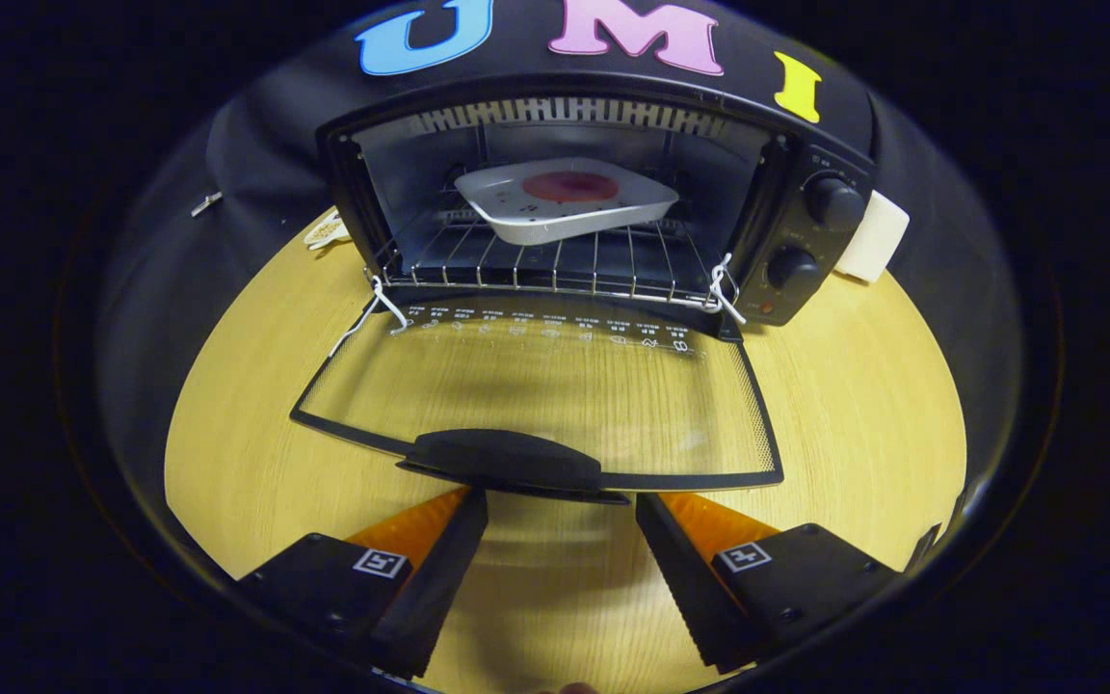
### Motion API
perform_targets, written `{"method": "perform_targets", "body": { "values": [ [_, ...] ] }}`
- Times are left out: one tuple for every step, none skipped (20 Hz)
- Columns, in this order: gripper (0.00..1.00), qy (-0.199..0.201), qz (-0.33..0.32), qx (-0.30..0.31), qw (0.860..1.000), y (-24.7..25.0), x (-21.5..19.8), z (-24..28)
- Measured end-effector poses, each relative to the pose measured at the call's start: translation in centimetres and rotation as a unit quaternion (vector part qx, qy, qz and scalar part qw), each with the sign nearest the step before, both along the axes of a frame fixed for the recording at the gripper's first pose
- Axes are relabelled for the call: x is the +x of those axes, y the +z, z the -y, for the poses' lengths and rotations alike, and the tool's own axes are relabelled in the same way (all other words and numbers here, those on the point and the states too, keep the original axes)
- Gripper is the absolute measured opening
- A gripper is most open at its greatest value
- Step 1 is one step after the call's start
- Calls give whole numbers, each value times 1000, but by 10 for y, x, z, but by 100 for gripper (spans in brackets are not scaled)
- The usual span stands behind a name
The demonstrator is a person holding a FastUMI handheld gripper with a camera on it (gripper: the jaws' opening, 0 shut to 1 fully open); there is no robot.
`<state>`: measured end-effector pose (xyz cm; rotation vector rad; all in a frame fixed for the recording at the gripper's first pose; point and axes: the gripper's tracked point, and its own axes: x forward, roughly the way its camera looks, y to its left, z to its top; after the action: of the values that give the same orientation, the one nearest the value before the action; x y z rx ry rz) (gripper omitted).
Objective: Open the toaster oven, put the food inside, and close the toaster oven door.
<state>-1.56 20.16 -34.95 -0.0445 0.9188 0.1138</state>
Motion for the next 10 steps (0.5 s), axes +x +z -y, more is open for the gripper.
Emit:
{"method": "perform_targets", "body": {
  "values": [
    [100,7,9,-4,1000,4,0,-1],
    [100,15,18,-6,1000,10,0,-1],
    [100,21,25,-4,999,16,-1,-2],
    [100,25,32,2,999,23,-1,-3],
    [100,26,42,11,999,32,0,2],
    [100,27,55,20,998,42,1,2],
    [100,25,68,30,997,52,2,2],
    [100,18,77,43,996,62,4,2],
    [100,11,79,58,995,69,6,1],
    [100,1,80,74,994,78,11,0]
  ]
}}
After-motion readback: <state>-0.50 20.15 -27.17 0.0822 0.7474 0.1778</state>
